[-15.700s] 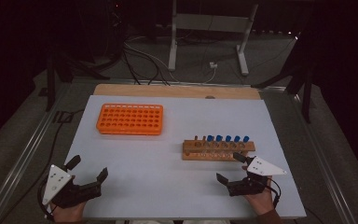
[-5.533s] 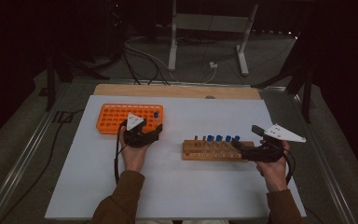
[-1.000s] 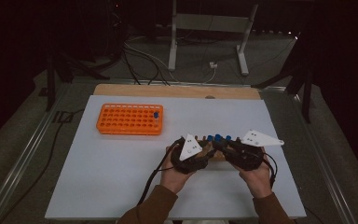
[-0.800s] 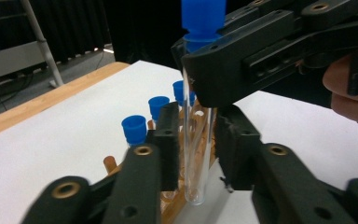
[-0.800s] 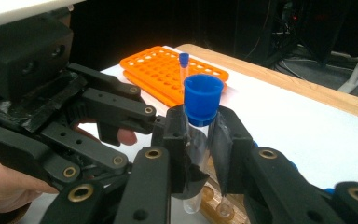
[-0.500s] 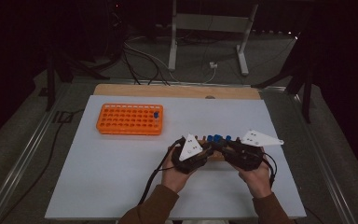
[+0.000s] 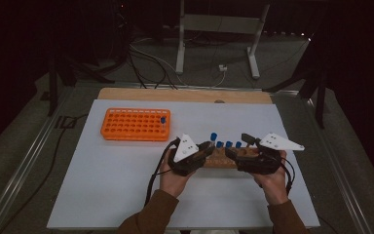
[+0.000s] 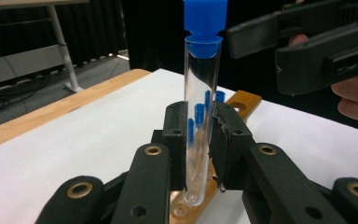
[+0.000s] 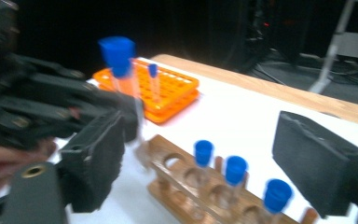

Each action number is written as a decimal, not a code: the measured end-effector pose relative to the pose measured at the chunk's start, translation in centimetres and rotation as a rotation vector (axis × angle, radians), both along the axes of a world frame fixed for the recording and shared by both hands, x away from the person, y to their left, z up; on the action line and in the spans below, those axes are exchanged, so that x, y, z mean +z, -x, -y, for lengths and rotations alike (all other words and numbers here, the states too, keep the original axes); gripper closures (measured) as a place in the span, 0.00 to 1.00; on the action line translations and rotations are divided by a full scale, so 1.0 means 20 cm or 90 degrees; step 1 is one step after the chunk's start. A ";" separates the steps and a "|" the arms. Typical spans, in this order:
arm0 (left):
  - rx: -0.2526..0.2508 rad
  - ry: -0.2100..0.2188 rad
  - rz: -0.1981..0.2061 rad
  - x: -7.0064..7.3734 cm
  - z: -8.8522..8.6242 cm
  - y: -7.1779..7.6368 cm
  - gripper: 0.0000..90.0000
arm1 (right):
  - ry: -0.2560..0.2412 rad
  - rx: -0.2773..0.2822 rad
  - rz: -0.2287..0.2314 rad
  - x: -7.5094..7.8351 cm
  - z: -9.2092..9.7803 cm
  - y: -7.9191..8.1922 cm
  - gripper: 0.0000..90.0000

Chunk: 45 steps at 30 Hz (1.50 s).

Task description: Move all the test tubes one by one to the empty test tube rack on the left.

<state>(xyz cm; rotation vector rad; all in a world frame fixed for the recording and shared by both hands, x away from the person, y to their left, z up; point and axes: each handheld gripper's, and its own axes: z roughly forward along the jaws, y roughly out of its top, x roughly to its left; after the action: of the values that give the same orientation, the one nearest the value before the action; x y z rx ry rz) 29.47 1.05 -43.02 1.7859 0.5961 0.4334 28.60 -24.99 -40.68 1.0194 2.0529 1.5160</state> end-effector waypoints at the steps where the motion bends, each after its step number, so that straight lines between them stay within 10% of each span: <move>1: 0.004 0.001 0.002 0.00 -0.02 0.00 0.87 | 0.004 -0.007 -0.001 0.00 0.00 0.00 0.17; 45: 0.225 0.031 0.013 -0.02 -0.53 -0.26 0.87 | -0.017 -0.055 0.009 -0.03 0.14 -0.04 0.00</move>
<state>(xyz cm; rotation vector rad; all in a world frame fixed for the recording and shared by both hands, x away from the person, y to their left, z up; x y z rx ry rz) 34.58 11.68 -43.42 1.6301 0.9053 0.6707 29.35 -27.82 -41.33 1.0900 1.9583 1.5073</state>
